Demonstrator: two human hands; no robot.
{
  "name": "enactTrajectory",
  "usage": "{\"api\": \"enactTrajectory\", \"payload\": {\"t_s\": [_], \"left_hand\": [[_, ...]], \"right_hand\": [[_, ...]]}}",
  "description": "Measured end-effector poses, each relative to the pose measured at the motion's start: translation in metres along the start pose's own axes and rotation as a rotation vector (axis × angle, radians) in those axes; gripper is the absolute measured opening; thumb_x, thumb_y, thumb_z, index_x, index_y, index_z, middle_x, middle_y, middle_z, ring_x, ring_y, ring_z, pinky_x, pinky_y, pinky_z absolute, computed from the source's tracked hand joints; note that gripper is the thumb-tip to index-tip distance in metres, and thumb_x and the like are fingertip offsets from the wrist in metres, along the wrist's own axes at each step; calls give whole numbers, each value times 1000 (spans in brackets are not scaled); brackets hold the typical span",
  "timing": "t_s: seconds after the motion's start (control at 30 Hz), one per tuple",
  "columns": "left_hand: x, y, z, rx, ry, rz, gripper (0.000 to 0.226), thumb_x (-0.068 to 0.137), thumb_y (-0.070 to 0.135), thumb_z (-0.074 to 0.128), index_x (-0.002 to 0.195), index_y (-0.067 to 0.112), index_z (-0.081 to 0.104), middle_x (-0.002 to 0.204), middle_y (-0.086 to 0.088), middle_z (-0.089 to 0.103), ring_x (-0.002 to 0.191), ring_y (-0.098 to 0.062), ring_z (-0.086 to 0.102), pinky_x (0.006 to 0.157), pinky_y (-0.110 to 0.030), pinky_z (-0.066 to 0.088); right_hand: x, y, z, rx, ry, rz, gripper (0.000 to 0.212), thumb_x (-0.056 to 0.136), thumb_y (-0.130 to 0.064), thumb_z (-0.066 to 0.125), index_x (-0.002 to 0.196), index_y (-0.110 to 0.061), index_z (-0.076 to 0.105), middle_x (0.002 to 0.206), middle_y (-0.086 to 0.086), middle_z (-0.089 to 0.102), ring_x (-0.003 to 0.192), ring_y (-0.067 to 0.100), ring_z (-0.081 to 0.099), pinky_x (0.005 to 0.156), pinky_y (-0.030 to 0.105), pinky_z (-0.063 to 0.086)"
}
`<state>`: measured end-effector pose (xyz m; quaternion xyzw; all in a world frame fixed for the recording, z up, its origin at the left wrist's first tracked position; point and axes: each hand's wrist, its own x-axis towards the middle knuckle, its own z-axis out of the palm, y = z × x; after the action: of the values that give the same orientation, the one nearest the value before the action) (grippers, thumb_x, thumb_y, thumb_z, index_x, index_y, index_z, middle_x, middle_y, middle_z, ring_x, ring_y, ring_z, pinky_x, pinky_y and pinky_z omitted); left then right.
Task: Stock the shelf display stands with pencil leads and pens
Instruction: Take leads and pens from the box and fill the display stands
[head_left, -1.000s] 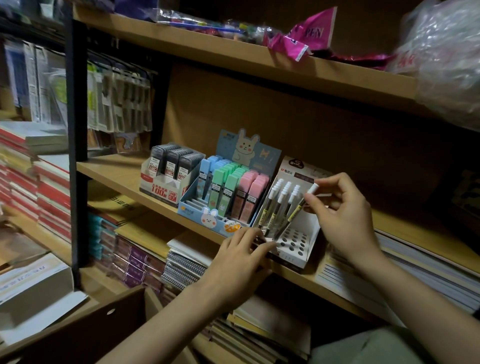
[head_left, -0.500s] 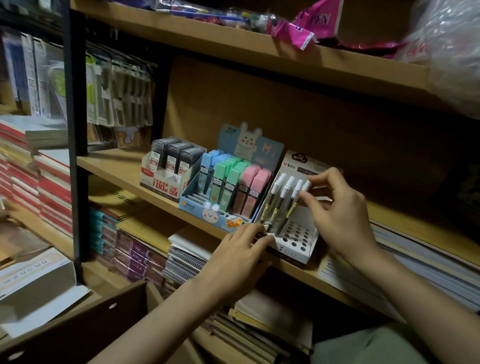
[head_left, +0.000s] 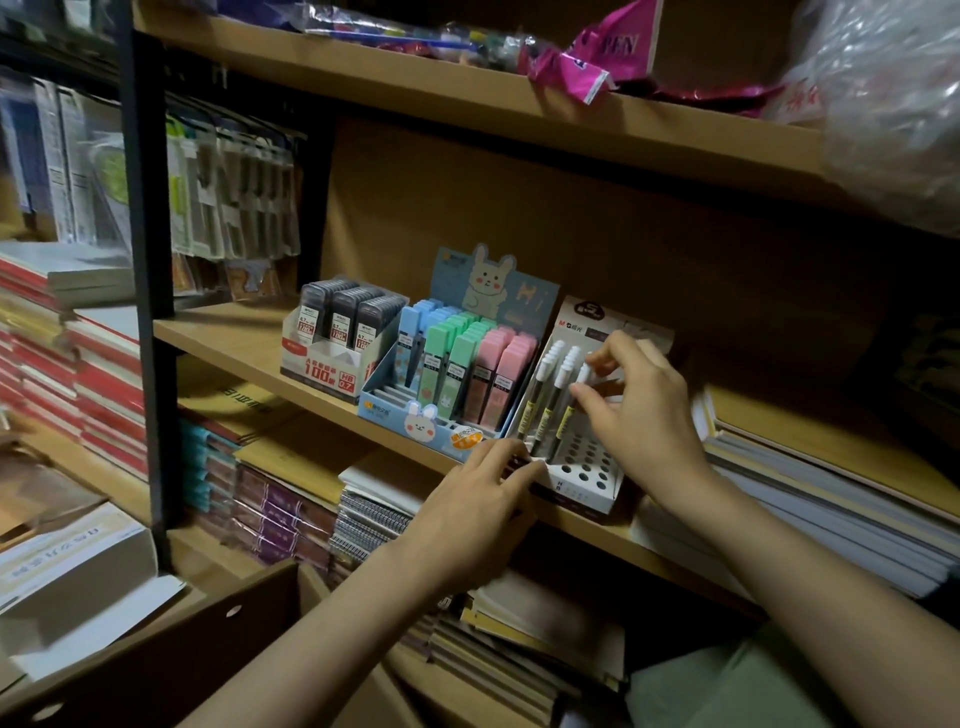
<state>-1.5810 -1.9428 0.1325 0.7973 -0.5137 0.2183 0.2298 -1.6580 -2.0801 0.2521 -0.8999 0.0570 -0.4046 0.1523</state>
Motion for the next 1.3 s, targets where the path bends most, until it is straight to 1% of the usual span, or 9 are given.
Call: {"api": "enactTrajectory", "payload": {"t_s": [0.2, 0.37, 0.5, 0.6, 0.7, 0.93, 1.03, 1.13, 1.3], "left_hand": [[-3, 0, -3, 5, -89, -9, 67, 93, 39, 54, 150, 28, 20, 155, -2, 15, 141, -19, 18, 112, -37, 35], [-9, 2, -10, -80, -117, -9, 69, 93, 35, 55, 152, 25, 20, 157, 1, 12, 143, -17, 18, 115, -35, 30], [-32, -3, -7, -316, 2, -110, 49, 92, 29, 57, 139, 28, 42, 142, 9, 38, 130, -6, 34, 107, -24, 37], [-63, -14, 1, -455, -96, -348, 32, 92, 30, 58, 123, 32, 52, 119, 13, 55, 107, 2, 52, 92, -20, 48], [-112, -30, 14, -555, -321, -604, 19, 93, 25, 60, 112, 27, 58, 102, 10, 62, 86, 3, 59, 73, -11, 47], [-254, -45, 52, -564, -543, -1315, 28, 89, 22, 66, 114, 11, 60, 95, 0, 62, 74, -8, 59, 55, -15, 46], [-302, -42, 78, -508, -580, -1523, 38, 90, 24, 66, 124, 12, 55, 115, -7, 63, 89, -14, 62, 71, -22, 53], [-333, -25, 118, -523, -661, -1613, 47, 90, 27, 66, 131, 11, 51, 125, -7, 61, 108, -18, 62, 88, -25, 51], [-345, 0, 167, -625, -468, -1682, 46, 91, 21, 64, 133, 10, 49, 128, -6, 61, 113, -17, 60, 92, -23, 46]], "right_hand": [[-3, -8, 3, -52, -62, 68, 21, 87, -12, 69, 92, -18, 50, 98, -1, 52, 87, 18, 58, 75, 31, 54], [-13, -7, -4, 30, -73, 125, 29, 87, -13, 69, 111, -23, 56, 107, -5, 50, 78, 2, 59, 62, 9, 47], [-51, -6, -1, 193, -11, 115, 25, 88, -17, 68, 108, -27, 57, 99, -10, 57, 80, 4, 61, 65, 18, 53], [-90, -9, 27, 325, -187, 134, 16, 87, -17, 69, 92, -30, 62, 82, -13, 63, 72, 1, 62, 58, 11, 48], [-129, -11, 72, 421, -405, 239, 14, 85, -16, 70, 84, -29, 64, 75, -7, 67, 56, 6, 63, 53, 21, 51], [-228, -11, 197, 475, -1050, 569, 17, 87, -5, 66, 88, -19, 57, 70, 2, 59, 54, 16, 60, 56, 37, 59], [-269, -11, 239, 337, -1319, 638, 21, 87, -8, 65, 101, -19, 54, 73, 3, 63, 56, 15, 63, 58, 30, 58], [-305, -12, 274, 148, -1473, 596, 23, 86, -16, 65, 107, -21, 56, 86, 8, 68, 79, 24, 68, 78, 35, 54], [-344, -4, 307, -103, -1438, 560, 29, 88, -34, 66, 111, -16, 67, 118, 5, 66, 109, 25, 61, 80, 23, 44]]}}
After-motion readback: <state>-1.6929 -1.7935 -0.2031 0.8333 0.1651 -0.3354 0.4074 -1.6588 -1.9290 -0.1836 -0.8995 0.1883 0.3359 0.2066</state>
